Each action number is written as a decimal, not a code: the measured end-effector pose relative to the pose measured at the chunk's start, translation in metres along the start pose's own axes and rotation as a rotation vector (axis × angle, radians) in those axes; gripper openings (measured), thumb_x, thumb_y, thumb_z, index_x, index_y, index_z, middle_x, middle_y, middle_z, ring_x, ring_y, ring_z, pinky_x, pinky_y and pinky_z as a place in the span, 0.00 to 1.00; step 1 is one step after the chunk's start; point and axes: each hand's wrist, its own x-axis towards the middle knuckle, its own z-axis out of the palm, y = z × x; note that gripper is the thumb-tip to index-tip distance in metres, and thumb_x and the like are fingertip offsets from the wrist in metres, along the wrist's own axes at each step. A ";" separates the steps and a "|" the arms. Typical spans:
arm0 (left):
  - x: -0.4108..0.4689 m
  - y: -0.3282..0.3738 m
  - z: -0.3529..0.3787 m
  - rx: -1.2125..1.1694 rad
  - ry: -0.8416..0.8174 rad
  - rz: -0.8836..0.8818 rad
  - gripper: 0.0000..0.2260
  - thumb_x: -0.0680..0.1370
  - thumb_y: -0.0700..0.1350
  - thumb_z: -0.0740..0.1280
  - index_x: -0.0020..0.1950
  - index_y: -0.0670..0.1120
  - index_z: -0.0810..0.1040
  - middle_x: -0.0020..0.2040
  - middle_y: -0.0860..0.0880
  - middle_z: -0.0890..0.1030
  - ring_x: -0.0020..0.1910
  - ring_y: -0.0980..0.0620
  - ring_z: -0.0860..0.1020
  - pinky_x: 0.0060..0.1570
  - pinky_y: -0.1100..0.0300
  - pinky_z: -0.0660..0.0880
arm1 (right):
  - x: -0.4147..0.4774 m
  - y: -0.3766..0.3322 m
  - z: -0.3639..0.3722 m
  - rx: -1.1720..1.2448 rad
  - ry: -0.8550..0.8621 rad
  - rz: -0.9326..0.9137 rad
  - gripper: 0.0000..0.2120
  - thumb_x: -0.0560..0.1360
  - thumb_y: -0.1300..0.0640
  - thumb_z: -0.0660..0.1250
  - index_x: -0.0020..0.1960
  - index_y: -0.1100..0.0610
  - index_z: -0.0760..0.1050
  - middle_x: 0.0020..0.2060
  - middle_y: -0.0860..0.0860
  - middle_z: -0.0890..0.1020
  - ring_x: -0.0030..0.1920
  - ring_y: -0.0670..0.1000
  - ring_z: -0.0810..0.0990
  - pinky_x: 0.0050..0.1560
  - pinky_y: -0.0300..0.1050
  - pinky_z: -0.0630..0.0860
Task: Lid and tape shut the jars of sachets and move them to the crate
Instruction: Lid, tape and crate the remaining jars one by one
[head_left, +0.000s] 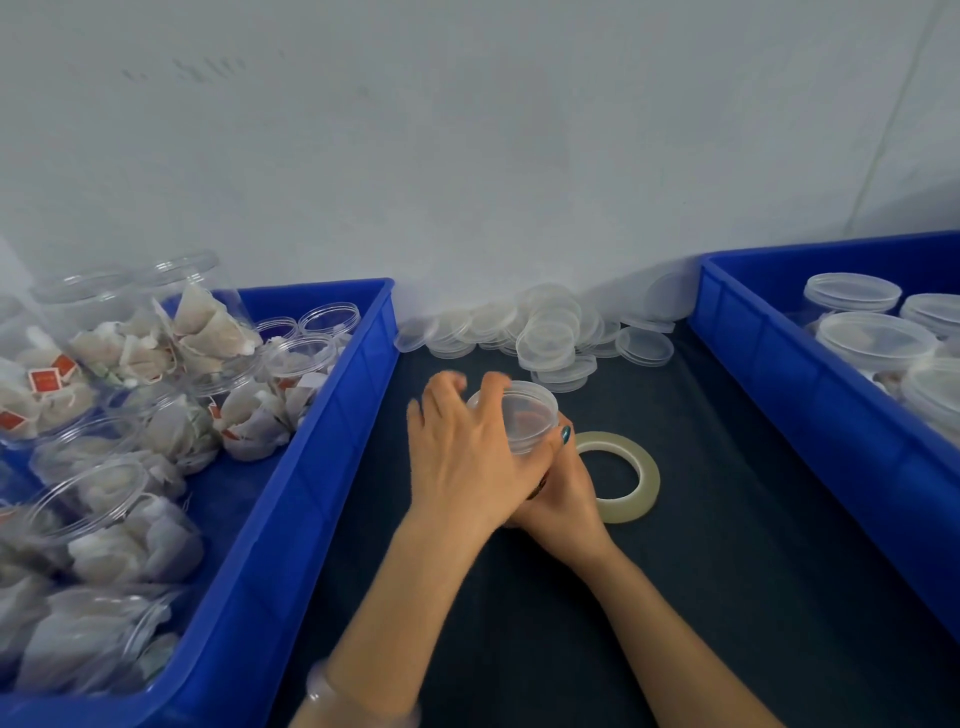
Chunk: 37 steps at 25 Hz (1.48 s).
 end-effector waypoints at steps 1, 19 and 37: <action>0.007 -0.004 -0.002 -0.022 -0.058 0.133 0.33 0.72 0.70 0.59 0.74 0.58 0.64 0.76 0.43 0.57 0.75 0.43 0.60 0.71 0.44 0.63 | -0.001 0.000 0.000 0.001 0.004 -0.004 0.40 0.63 0.62 0.79 0.70 0.52 0.66 0.58 0.38 0.79 0.58 0.42 0.80 0.51 0.32 0.76; 0.008 0.027 0.013 0.045 -0.079 0.043 0.23 0.81 0.63 0.54 0.75 0.58 0.65 0.73 0.49 0.67 0.68 0.47 0.67 0.49 0.52 0.73 | 0.001 -0.007 -0.002 -0.045 -0.018 -0.076 0.28 0.69 0.57 0.75 0.65 0.54 0.69 0.54 0.44 0.81 0.56 0.49 0.81 0.52 0.41 0.77; 0.020 -0.009 -0.001 -0.442 -0.207 0.335 0.13 0.72 0.62 0.69 0.56 0.66 0.80 0.58 0.65 0.76 0.61 0.62 0.70 0.59 0.60 0.69 | -0.002 -0.008 -0.005 -0.002 -0.035 -0.045 0.37 0.64 0.59 0.80 0.67 0.53 0.65 0.54 0.40 0.80 0.56 0.45 0.82 0.51 0.38 0.78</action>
